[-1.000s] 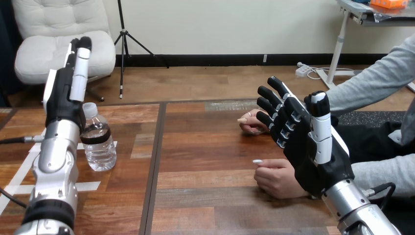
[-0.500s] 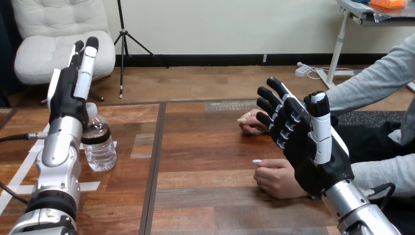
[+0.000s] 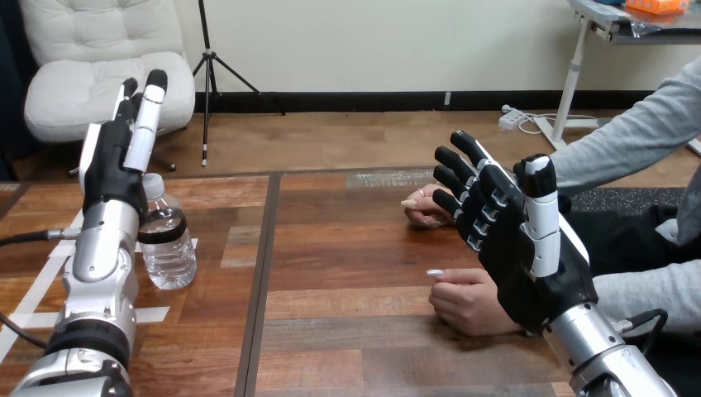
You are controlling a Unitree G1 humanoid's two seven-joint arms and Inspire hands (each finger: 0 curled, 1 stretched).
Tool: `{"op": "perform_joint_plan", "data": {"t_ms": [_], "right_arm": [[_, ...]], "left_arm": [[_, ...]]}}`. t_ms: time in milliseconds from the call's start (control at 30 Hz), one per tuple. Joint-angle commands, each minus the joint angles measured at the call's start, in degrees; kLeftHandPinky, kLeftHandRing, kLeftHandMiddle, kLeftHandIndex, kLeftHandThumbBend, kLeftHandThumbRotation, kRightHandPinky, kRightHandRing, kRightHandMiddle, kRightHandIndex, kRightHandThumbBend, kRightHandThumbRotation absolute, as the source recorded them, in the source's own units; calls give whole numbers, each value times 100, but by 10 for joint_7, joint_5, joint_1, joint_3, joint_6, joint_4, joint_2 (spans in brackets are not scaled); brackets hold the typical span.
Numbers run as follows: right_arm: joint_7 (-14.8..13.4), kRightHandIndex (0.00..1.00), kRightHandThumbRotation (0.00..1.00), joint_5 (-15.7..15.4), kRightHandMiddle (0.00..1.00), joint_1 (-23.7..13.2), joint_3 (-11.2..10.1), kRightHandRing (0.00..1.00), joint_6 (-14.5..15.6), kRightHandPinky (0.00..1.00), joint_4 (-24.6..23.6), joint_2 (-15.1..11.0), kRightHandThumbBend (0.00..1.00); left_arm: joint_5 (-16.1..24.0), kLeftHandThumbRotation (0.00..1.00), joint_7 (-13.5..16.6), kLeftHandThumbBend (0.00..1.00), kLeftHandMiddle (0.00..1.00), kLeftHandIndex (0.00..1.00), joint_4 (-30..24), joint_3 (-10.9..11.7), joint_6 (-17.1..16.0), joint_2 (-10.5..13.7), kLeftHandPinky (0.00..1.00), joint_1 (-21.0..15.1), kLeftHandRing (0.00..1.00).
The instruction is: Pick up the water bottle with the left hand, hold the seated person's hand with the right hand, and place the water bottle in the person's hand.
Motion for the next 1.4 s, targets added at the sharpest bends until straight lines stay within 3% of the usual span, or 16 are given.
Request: {"op": "perform_joint_plan", "data": {"t_ms": [0,267,767,1367], "right_arm": [[-4,99,100,4,97,-28,-9,99,-5,100,-29,-1,90],[0,99,100,6,97,-27,-9,100,-7,100,-27,-2,90],[-1,99,100,8,97,-25,-10,99,-7,100,-29,0,90],[-1,99,100,10,97,-25,-11,99,-7,100,-30,0,88]], "left_arm": [[10,90,10,71,100,100,4,-9,5,23,100,-58,100],[30,91,27,75,100,100,7,-24,8,35,100,-60,100],[76,91,66,74,100,100,13,-53,10,57,100,-61,100],[111,88,82,76,100,100,19,-75,30,80,100,-64,100]]}}
